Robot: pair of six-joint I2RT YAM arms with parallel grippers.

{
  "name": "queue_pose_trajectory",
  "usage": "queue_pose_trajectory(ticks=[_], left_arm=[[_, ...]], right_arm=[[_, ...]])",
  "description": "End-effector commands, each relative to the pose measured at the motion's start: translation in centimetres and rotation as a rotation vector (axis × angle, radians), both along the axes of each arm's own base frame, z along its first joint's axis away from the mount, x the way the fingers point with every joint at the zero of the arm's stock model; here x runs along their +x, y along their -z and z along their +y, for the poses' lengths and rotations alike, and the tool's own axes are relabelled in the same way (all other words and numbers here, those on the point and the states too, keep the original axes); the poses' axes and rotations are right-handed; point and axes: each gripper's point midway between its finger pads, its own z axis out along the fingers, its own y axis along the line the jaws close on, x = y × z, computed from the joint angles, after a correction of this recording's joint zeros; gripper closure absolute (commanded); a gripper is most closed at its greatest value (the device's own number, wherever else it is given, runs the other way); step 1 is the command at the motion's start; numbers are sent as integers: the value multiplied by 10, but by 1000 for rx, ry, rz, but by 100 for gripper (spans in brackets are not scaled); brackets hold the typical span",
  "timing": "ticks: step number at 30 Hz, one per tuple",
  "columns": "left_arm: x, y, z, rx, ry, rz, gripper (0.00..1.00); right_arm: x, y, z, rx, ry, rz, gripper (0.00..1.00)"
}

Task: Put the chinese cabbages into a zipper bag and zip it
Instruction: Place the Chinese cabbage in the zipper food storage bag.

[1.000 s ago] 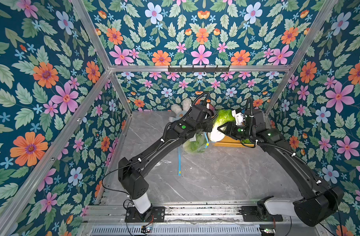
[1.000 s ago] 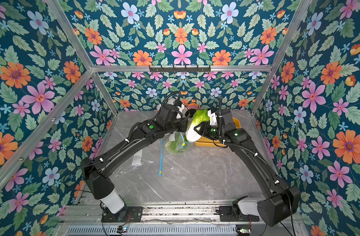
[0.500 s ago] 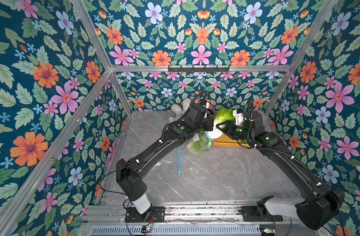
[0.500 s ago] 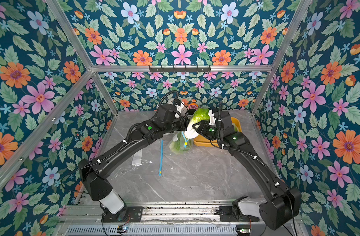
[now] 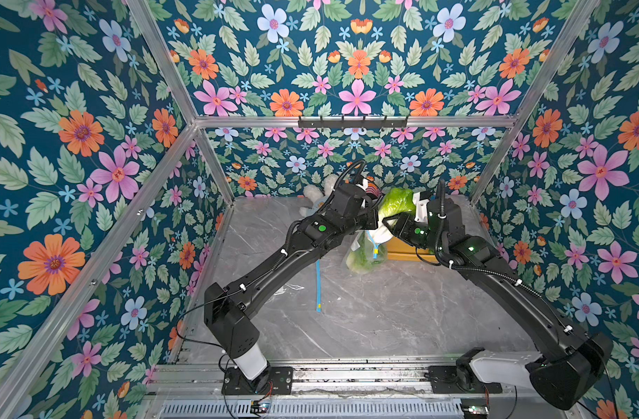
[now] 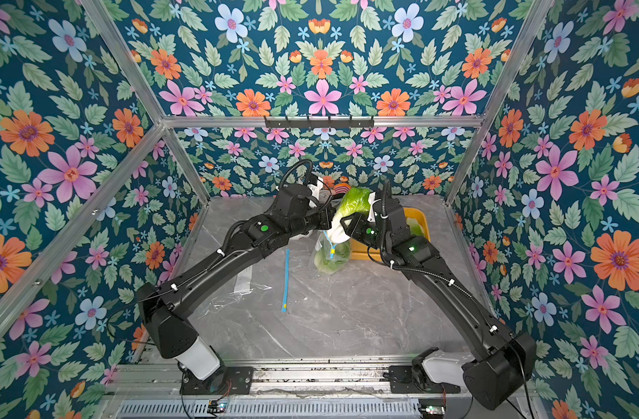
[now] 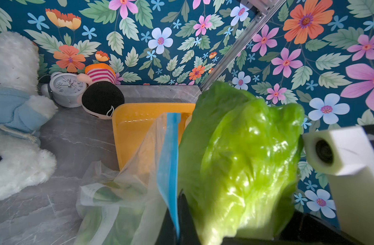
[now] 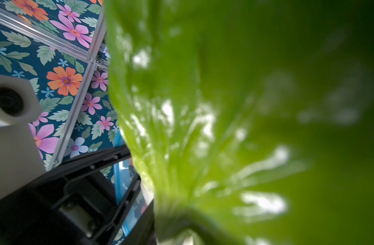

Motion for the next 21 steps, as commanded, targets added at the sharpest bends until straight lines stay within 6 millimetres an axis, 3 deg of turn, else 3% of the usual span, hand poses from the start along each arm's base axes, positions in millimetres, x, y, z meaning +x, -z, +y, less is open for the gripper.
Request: queue_pose_trajectory(ticks=[1,4,7,12,17,21], left_arm=[[3,-25,1,-88,-17,-47,100],[7,-28,3,-77,-18,-62,100],[9,-25,4,-24,-18,-68,100],[6,-12,-5,34,45,-46,100],[1,-11,-13,-10,82,-33,100],[-2,-14,-14,-34,89,-31,100]], right_arm=[[-2,7,-15,-127,23,-34,54],[-9,10,-20,-204,12,-27,55],[-17,1,-23,-256,21,-61,55],[-22,-21,-2,-113,-32,-87,56],[-9,-38,11,-3,-21,-101,57],[2,-42,3,-2,52,-165,60]])
